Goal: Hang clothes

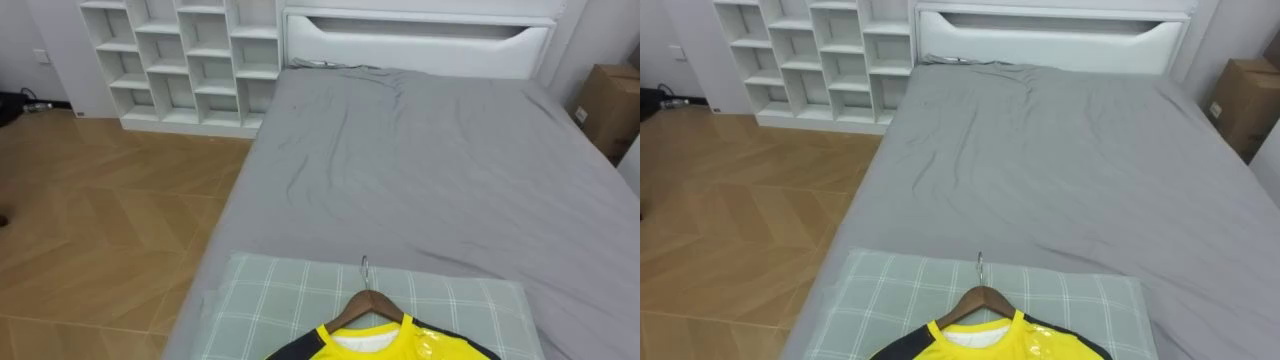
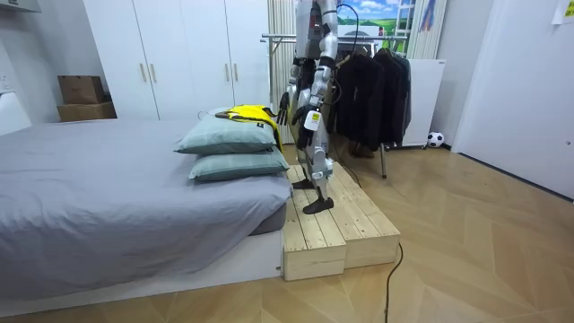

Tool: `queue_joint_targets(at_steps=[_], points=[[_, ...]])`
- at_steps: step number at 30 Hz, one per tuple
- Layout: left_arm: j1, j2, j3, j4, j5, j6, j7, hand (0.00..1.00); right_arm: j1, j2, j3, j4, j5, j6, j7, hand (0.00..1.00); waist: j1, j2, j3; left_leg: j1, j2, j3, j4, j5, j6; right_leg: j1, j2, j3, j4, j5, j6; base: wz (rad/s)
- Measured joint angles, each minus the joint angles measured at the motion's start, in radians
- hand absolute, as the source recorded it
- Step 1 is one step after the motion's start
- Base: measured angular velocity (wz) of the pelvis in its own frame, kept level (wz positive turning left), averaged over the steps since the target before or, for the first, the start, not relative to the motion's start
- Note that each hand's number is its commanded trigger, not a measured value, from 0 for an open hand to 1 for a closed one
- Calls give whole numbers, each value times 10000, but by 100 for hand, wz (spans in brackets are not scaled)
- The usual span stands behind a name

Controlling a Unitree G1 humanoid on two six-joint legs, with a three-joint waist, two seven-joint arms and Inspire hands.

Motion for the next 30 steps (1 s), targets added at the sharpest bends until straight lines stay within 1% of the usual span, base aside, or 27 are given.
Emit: queue_joint_targets(at_steps=[7, 13, 24, 29, 30], points=[[0, 2, -8, -6, 9, 0, -22, 0, -6, -1, 11, -10, -6, 8, 0, 0, 12, -10, 8, -3, 3, 16, -3, 0, 0, -6, 0, 2, 0, 0, 0, 0], [8, 0, -6, -4, 1, 3, -22, 0, 22, 0, 3, -5, 87, 18, 0, 0, -2, 40, -16, 4, 1, 14, -4, 0, 0, -1, 0, 3, -1, 0, 0, 0], [6, 0, -6, -3, 0, -14, -22, 0, 21, 4, -16, -2, 84, -19, -2, 0, -11, 37, -11, 4, 1, 11, -2, 0, 0, 2, 0, 4, -2, 0, 0, 0], [9, -1, -7, -3, 1, -20, -21, 0, 22, 5, -14, -6, 78, -21, -4, 0, -5, 24, 3, 3, 2, 12, -3, -1, -1, 0, 0, 1, -2, 0, 0, 0], [14, -3, -8, -4, 2, -25, -15, 0, 19, 4, -8, -10, 75, -20, -9, 0, 5, 50, -8, 1, 2, 11, -3, -1, 0, 1, 0, 1, -1, 0, 0, 0]])
